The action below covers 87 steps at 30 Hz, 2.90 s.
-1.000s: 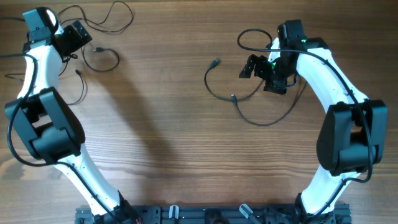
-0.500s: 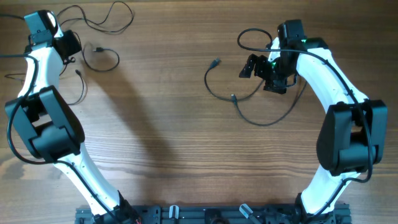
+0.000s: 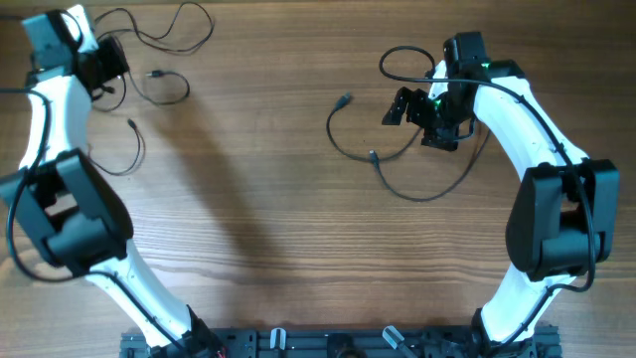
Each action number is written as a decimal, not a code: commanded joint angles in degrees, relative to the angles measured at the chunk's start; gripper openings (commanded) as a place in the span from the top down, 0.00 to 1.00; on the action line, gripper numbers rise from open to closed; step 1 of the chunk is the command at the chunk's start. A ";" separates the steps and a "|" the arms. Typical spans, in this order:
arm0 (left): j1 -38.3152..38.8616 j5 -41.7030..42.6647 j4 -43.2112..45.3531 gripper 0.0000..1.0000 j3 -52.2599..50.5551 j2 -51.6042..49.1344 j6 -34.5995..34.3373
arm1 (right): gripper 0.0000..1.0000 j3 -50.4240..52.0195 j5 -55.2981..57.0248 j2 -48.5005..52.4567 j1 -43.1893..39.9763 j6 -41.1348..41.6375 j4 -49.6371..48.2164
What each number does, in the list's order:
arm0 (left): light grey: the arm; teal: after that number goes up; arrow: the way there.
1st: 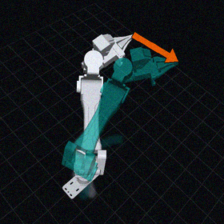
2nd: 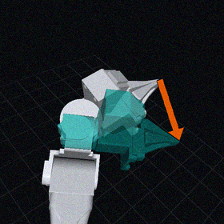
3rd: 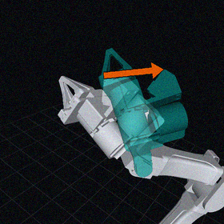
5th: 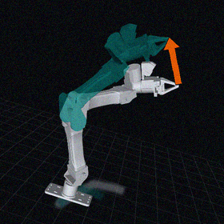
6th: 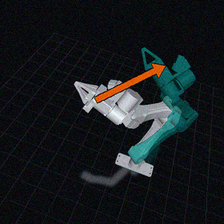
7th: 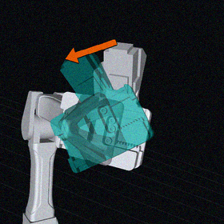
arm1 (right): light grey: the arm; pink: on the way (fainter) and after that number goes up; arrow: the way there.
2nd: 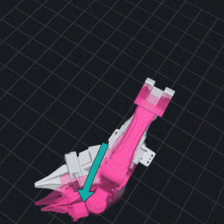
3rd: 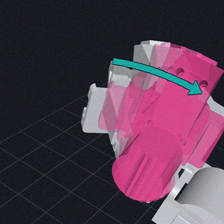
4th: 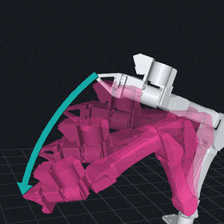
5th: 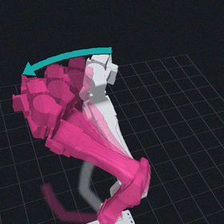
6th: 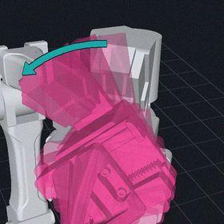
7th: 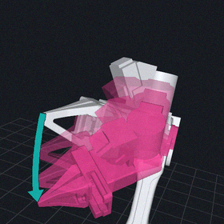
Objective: Untangle cables
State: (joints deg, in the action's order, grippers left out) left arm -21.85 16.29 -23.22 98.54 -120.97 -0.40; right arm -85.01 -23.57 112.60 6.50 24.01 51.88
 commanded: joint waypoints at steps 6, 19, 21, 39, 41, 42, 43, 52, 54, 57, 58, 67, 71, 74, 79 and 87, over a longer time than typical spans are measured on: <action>-9.62 13.75 -6.71 0.96 -0.07 6.58 21.31 | 0.00 -0.35 -0.87 0.46 0.09 -0.13 0.26; -25.11 14.88 -2.08 0.96 -0.07 6.49 3.89 | 0.00 -0.35 -0.90 0.46 0.09 -0.04 -0.52; -25.11 7.98 -1.60 0.96 -0.09 6.43 -0.83 | 0.00 -0.35 -0.90 0.46 0.09 -0.04 -0.35; -16.96 4.09 -6.67 0.00 -0.09 3.17 -5.05 | 0.00 -0.35 -0.90 0.46 0.09 -0.09 -0.85; -16.72 -11.91 -10.82 0.00 -0.09 2.38 -13.38 | 0.00 -0.35 -0.90 0.46 0.09 -0.11 -1.09; -16.79 -15.98 -12.09 0.00 -0.09 1.99 -18.62 | 0.00 -0.35 -0.90 0.46 0.09 -0.11 -1.31; -16.87 -17.29 -12.50 0.00 -0.09 1.51 -21.68 | 0.00 -0.35 -0.90 0.46 0.09 -0.09 -1.49; -16.90 -17.51 -16.00 0.00 -0.09 -1.88 -30.25 | 0.00 -0.35 -0.90 0.46 0.09 -0.11 -1.70; -16.87 -17.46 -16.15 0.00 -0.09 -2.62 -30.32 | 0.00 -0.35 -0.90 0.46 0.09 -0.09 -1.70; -16.87 -16.59 -13.49 0.11 -0.09 -4.98 -30.32 | 0.00 -0.35 -0.92 0.46 0.09 -0.09 -1.66; -16.76 -15.45 -12.66 0.18 -0.09 -5.81 -30.32 | 0.00 -0.35 -0.92 0.46 0.09 -0.07 -1.64; -21.42 7.50 -1.51 0.96 -0.07 -8.35 -47.56 | 0.00 -0.35 -0.92 0.46 0.09 -0.04 -0.20; -26.93 22.56 8.50 0.87 -0.07 -8.35 -60.08 | 0.01 -0.35 -0.90 0.46 0.09 -0.02 -0.28; -28.09 22.67 6.10 0.00 -0.07 -8.37 -52.24 | 0.00 -0.35 -0.92 0.46 0.09 0.07 -1.40; -25.07 22.71 2.64 0.00 -0.07 -8.37 -33.40 | 0.00 -0.35 -0.92 0.46 0.09 0.15 -1.99; -16.09 18.29 4.48 0.35 -0.02 -7.15 -17.59 | 0.00 -0.35 -0.92 0.46 0.09 0.13 -1.29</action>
State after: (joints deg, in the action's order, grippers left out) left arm -39.44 38.61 -19.25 98.30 -129.05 -23.09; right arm -85.01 -23.57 112.60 6.50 24.01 50.17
